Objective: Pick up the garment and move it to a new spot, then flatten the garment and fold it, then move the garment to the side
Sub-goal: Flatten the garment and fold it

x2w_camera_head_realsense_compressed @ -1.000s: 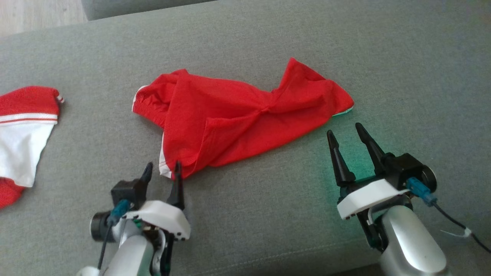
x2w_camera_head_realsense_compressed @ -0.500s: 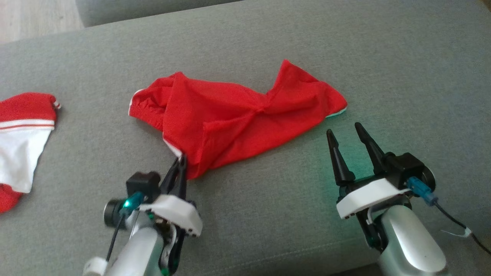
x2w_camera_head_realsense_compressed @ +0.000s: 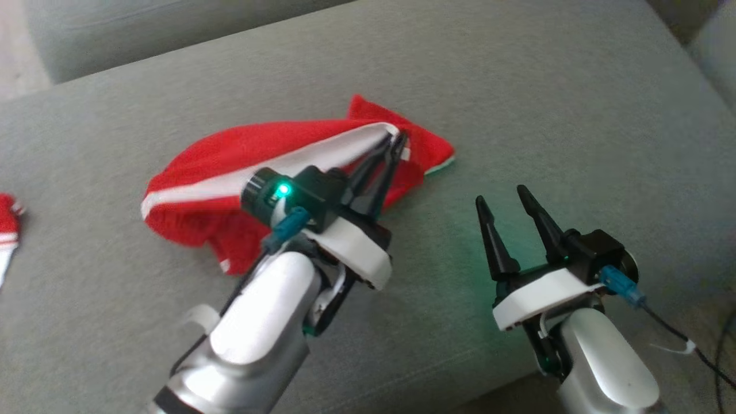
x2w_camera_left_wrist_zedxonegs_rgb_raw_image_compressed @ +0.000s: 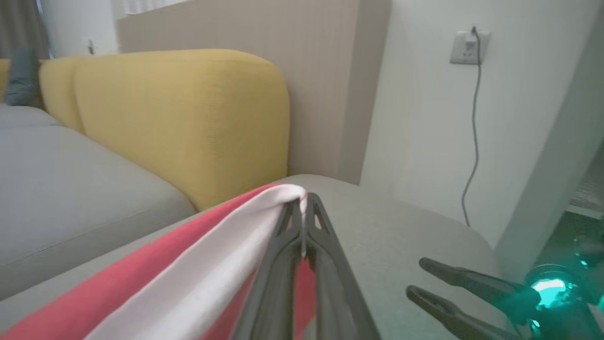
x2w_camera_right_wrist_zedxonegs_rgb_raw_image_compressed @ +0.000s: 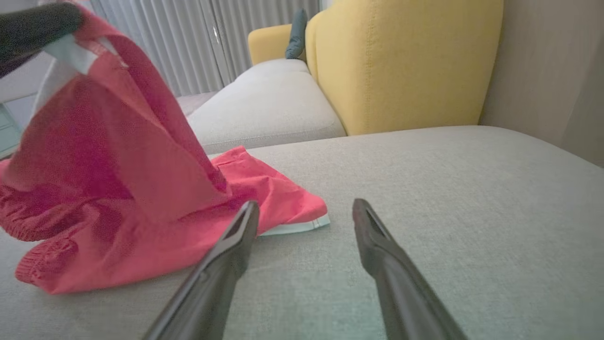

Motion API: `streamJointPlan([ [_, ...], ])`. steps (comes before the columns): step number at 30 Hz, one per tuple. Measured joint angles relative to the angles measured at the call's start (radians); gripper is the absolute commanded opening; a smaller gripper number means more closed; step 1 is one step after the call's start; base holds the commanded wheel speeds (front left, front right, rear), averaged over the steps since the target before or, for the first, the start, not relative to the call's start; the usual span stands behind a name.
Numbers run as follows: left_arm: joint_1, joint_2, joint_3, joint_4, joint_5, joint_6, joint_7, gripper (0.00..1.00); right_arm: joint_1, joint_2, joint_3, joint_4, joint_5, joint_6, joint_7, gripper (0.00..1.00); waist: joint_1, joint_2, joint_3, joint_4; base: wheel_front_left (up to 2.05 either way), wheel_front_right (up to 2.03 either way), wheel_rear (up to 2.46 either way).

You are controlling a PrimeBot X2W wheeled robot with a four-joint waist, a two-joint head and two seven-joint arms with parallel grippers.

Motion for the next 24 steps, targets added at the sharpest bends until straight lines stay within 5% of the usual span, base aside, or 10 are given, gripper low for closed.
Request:
streamJointPlan([
  [8,-0.042,0.000,-0.128,0.090,-0.068,0.031,0.000,0.04,-0.019,0.000,0.025,-0.026,0.023,0.000,0.000,1.00,0.0000,0.0000,0.017,-0.099,0.00,0.00,0.00],
  [9,-0.044,0.000,-0.134,0.108,-0.077,0.035,0.000,0.35,-0.019,0.000,0.027,-0.028,0.023,0.000,0.000,1.00,0.0000,0.0000,0.023,-0.110,0.00,0.00,0.00],
  [10,-0.044,0.000,-0.139,0.124,-0.092,0.035,0.000,0.85,-0.019,0.000,0.027,-0.029,0.024,0.000,0.000,1.00,0.0000,0.0000,0.030,-0.118,0.00,0.00,0.00],
  [11,-0.044,0.001,-0.148,0.142,-0.107,0.035,0.000,1.00,-0.021,0.000,0.027,-0.030,0.029,0.000,0.000,1.00,0.0000,0.0000,0.038,-0.125,0.00,0.00,0.00],
  [15,-0.045,0.001,-0.157,0.194,-0.136,0.052,0.000,1.00,-0.033,0.000,0.021,-0.036,0.032,0.000,0.000,1.00,0.0000,0.0000,0.061,-0.128,0.00,0.00,0.00],
  [24,-0.011,0.001,-0.055,0.142,-0.123,0.090,0.000,1.00,-0.033,0.000,0.020,-0.025,0.028,0.000,0.000,1.00,0.0000,0.0000,0.055,-0.008,0.00,0.00,0.00],
])
